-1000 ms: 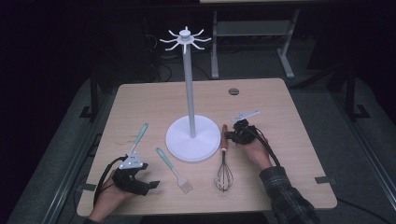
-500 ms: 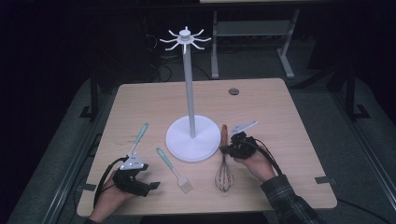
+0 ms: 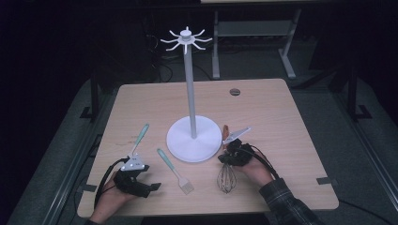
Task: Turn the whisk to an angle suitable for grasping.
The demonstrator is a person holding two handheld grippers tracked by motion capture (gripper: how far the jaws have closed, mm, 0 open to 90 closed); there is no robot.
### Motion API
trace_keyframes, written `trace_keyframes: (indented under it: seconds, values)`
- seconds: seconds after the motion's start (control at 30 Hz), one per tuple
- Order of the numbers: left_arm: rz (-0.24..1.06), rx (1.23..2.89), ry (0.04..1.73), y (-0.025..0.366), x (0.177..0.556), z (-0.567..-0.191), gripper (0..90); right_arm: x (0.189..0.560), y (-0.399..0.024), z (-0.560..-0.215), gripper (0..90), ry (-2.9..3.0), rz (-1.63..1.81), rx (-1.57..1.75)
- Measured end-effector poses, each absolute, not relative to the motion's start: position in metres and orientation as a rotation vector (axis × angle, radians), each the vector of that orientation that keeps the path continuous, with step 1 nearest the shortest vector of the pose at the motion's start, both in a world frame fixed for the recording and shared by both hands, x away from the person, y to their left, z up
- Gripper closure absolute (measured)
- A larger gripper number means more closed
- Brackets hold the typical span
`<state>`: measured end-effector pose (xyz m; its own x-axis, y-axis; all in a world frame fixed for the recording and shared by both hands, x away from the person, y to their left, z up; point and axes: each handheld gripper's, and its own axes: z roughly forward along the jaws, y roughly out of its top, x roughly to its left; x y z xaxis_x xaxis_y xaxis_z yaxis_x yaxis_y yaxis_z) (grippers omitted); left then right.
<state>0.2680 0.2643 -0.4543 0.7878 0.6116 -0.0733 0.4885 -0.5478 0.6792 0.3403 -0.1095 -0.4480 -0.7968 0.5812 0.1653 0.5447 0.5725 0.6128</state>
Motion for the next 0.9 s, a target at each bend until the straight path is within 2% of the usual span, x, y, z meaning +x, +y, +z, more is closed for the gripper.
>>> trace_keyframes:
  seconds: [0.4, 0.9]
  values:
    - [0.224, 2.263, 0.809, 0.264, 0.268, -0.454, 14.7, 0.338, -0.126, -0.447, 90.0, 2.727, 1.012, 1.006]
    - [0.227, 2.264, 0.811, 0.264, 0.268, -0.455, 14.8, 0.340, -0.166, -0.446, 90.0, 2.692, 0.940, 1.108]
